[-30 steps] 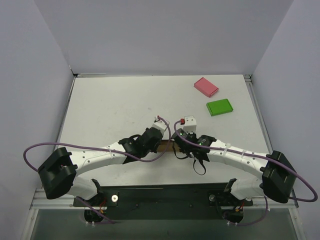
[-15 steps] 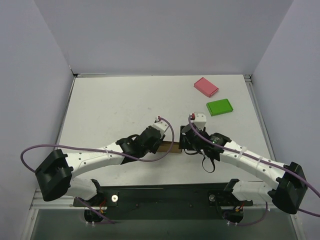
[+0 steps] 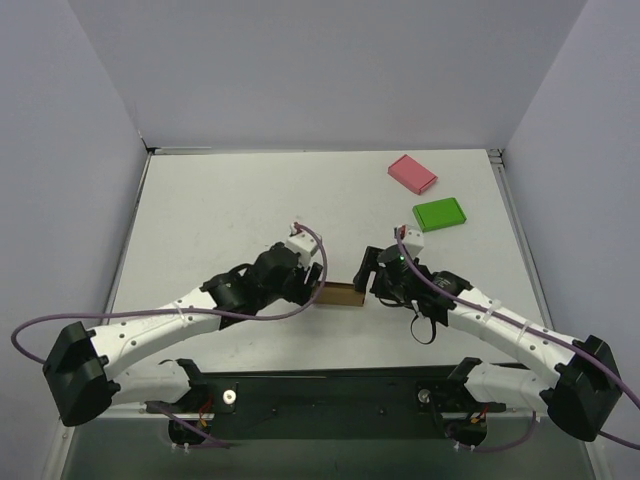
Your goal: Fold the paper box
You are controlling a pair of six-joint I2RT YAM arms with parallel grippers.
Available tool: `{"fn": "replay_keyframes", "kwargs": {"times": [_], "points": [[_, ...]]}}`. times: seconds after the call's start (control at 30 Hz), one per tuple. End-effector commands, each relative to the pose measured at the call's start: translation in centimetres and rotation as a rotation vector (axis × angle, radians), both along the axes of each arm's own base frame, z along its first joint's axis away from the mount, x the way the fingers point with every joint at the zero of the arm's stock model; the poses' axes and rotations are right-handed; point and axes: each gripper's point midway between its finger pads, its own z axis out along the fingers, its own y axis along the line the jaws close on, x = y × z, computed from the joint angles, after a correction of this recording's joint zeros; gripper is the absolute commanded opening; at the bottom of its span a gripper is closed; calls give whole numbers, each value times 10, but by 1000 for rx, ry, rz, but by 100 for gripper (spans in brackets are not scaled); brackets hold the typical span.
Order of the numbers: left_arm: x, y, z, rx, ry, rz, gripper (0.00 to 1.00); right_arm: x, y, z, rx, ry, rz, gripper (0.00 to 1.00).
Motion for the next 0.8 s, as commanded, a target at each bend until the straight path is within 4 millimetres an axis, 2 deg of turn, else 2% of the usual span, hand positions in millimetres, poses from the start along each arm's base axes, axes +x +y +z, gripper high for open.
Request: {"fn": "replay_keyframes", "kwargs": {"times": [0.0,0.07,0.17,0.4,0.47,0.77], "points": [[3,-3,26,-252,131,27,70,7,5,4,83,-28,-49,70],[8,-12,36,-334,143,19,70,8,6,1,87,-26,-55,69],[20,-19,40,-407,160,66,69,8,6,-3,93,-20,-63,69],[33,-31,21,-494,239,119,67,8,3,-11,86,-19,-86,68],[38,-36,22,-526,235,127,66,9,3,-13,89,-16,-90,67],[40,-37,1,-511,262,153,63,8,1,-27,69,1,-98,65]]}}
